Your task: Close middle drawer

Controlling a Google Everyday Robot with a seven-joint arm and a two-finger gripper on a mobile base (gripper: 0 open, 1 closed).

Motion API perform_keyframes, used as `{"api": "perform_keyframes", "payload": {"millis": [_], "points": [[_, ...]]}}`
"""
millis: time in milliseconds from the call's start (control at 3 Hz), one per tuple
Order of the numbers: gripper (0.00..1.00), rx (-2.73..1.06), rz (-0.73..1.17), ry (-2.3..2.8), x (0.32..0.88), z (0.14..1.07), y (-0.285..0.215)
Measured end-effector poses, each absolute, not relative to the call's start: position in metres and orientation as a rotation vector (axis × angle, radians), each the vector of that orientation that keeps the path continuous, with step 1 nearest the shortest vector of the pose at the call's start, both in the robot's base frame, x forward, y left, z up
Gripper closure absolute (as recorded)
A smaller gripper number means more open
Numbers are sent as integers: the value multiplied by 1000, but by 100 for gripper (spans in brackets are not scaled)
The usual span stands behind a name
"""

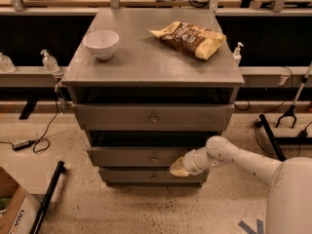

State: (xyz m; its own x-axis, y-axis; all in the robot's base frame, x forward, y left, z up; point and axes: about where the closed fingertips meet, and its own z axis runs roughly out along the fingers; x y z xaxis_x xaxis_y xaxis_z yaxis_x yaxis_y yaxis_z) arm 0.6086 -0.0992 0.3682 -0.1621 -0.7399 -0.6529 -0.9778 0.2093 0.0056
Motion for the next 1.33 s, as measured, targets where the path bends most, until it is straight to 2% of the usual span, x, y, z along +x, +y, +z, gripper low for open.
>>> {"api": "perform_keyframes", "payload": {"millis": [333,667,1000,1333], "points": [[50,-1589,600,1966,608,367,-98],[19,-1592,607,1965,606,365,-95],[0,-1594,612,1965,605,363,-93],[0,-1594,612,1965,605,363,-93]]}}
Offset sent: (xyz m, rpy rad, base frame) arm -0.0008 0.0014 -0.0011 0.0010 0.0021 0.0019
